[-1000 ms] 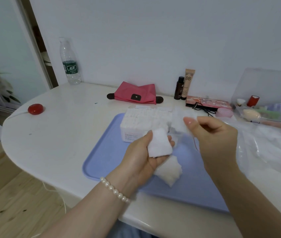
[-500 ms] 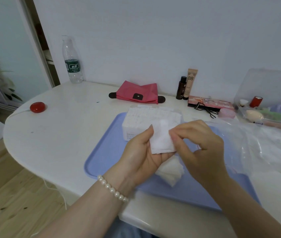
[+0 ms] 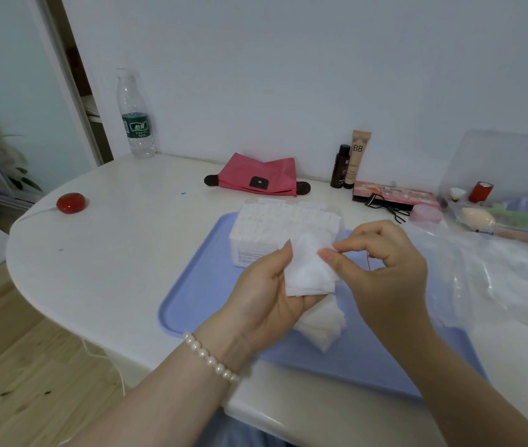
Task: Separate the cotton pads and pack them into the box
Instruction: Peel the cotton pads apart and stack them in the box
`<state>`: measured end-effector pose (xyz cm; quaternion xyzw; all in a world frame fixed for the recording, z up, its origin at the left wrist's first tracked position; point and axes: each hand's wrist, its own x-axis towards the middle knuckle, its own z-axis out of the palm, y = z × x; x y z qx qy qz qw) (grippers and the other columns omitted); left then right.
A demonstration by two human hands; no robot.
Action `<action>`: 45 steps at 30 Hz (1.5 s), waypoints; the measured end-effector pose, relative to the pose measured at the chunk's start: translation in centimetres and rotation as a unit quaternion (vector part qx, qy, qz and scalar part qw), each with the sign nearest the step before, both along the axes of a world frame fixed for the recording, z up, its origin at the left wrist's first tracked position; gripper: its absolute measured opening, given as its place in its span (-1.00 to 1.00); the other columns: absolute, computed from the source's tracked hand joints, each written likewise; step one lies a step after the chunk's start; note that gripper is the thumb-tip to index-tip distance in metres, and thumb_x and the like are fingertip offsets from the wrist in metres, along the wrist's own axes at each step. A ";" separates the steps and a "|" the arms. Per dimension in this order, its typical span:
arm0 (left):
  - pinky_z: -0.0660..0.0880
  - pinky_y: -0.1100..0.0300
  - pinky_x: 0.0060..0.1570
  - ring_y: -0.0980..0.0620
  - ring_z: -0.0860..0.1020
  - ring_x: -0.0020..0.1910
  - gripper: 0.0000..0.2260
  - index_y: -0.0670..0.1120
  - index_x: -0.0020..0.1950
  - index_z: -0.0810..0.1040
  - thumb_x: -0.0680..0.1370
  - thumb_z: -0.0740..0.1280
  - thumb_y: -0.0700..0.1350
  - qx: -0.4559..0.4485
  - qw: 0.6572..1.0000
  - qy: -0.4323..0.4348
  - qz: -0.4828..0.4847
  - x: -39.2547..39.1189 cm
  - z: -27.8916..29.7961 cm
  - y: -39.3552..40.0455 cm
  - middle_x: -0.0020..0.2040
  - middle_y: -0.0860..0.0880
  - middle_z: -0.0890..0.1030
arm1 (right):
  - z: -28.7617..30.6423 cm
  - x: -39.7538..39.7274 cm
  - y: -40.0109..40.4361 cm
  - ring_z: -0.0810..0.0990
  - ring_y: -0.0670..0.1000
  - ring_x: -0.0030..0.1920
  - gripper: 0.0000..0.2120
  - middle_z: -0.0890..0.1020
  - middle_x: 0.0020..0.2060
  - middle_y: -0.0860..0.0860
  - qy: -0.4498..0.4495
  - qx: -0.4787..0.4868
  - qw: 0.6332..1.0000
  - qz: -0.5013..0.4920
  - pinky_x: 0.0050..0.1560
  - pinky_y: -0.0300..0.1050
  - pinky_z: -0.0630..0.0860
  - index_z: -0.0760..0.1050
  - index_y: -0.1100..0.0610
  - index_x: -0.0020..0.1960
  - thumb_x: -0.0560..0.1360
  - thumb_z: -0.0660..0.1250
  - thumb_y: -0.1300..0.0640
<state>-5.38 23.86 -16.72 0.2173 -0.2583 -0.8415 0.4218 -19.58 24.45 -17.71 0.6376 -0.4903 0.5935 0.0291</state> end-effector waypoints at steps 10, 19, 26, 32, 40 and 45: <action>0.54 0.02 0.09 -0.15 0.59 0.14 -0.67 -0.26 0.25 0.46 0.65 0.07 -0.08 0.014 0.994 -0.044 0.100 0.2 -0.4 -1.1 0.16 -0.22 0.60 | 2.0 -0.6 0.2 0.60 -0.03 -0.40 -0.86 0.63 -0.45 0.03 -0.395 0.256 0.850 0.239 -0.35 -0.24 0.56 0.55 0.12 -0.39 0.12 0.46 0.30; 0.60 0.07 -0.01 -0.08 0.65 0.02 -0.69 -0.23 0.12 0.55 0.57 0.19 -0.04 -0.036 0.995 -0.053 0.083 -0.2 0.1 -0.1 0.06 -0.18 0.66 | 1.5 -0.9 -0.2 0.65 0.00 -0.36 -0.85 0.69 -0.35 0.09 -0.381 0.322 0.842 0.204 -0.38 -0.21 0.57 0.59 0.25 -0.23 0.20 0.44 0.26; 0.62 0.16 -0.23 -0.05 0.67 -0.14 -0.84 -0.27 0.05 0.58 0.48 0.34 -0.33 -0.026 0.983 -0.109 0.145 -0.1 -0.7 -0.7 -0.04 -0.18 0.68 | 1.4 -0.8 0.0 0.64 0.01 -0.36 -0.92 0.68 -0.37 0.07 -0.340 0.315 0.869 0.172 -0.35 -0.16 0.58 0.63 0.20 -0.25 0.40 0.39 0.29; 0.60 0.20 -0.32 -0.02 0.68 -0.17 -0.90 -0.21 -0.02 0.59 0.49 0.35 -0.29 -0.014 0.981 -0.108 0.160 0.0 -0.7 -0.7 -0.06 -0.14 0.69 | 1.6 -1.0 0.0 0.64 -0.04 -0.32 -0.79 0.69 -0.31 0.04 -0.378 0.340 0.838 0.199 -0.35 -0.18 0.58 0.60 0.17 -0.33 0.46 0.32 0.29; 0.63 0.16 -0.19 -0.02 0.68 -0.14 -0.90 -0.22 -0.03 0.59 0.50 0.32 -0.30 -0.042 0.979 -0.089 0.176 0.1 -0.4 -0.8 -0.10 -0.12 0.70 | 1.3 -1.2 -0.3 0.64 0.06 -0.25 -0.86 0.66 -0.21 0.15 -0.434 0.409 0.769 0.228 -0.26 -0.12 0.63 0.52 0.35 -0.10 0.49 0.28 0.25; 0.62 0.16 -0.15 -0.02 0.67 -0.12 -0.88 -0.25 0.01 0.59 0.50 0.31 -0.30 -0.069 0.977 -0.091 0.182 0.1 -0.4 -0.9 -0.07 -0.13 0.69 | 1.2 -1.2 -0.3 0.63 0.17 -0.10 -0.58 0.61 -0.01 0.29 -0.464 0.439 0.725 0.257 -0.10 -0.02 0.64 0.50 0.40 0.06 0.29 0.36 0.16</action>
